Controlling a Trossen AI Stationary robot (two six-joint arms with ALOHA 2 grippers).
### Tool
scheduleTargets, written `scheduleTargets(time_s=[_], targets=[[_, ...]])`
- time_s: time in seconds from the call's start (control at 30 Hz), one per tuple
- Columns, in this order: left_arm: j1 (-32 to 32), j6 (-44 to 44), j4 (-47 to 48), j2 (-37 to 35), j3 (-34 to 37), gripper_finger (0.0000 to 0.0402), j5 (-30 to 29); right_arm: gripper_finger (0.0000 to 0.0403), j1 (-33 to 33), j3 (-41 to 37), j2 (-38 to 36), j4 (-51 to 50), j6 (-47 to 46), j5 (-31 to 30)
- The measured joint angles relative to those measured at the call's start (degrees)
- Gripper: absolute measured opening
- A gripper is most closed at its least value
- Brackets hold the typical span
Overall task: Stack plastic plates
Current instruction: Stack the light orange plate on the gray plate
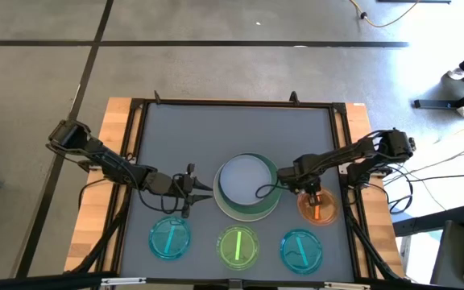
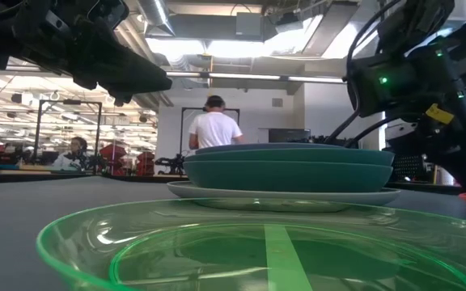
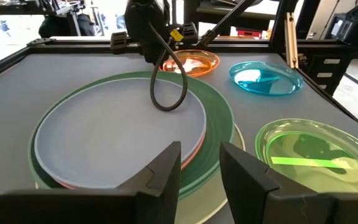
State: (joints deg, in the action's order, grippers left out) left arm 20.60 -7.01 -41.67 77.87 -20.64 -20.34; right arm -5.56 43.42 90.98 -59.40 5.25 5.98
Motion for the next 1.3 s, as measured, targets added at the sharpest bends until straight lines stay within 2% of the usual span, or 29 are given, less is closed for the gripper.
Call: scheduleTargets(time_s=[0.43, 0.73, 0.97, 1.17, 1.3], targets=[[0.0, 0.0, 0.02, 0.0, 0.0, 0.0105, -0.13, 0.0002, -0.02, 2.77, -1.69, -6.63, -0.54, -0.36], [0.0, 0.02, -0.33, 0.02, 0.0, 0.0105, 0.13, 0.0001, -0.09, 11.9, -5.76, -16.01, -3.83, -0.36], [0.0, 0.02, -0.35, 0.02, 0.0, 0.0105, 0.2, 0.0, -0.06, 20.66, -8.88, -18.72, -4.57, -0.45], [0.0, 0.01, -0.38, 0.02, 0.0, 0.0105, 0.13, 0.0, -0.04, 29.62, -9.53, -17.04, -5.2, -3.11], [0.0, 0.0, -0.38, 0.02, 0.0, 0.0105, 0.11, 0.0, -0.04, 32.79, -9.57, -7.44, -6.77, -5.64]])
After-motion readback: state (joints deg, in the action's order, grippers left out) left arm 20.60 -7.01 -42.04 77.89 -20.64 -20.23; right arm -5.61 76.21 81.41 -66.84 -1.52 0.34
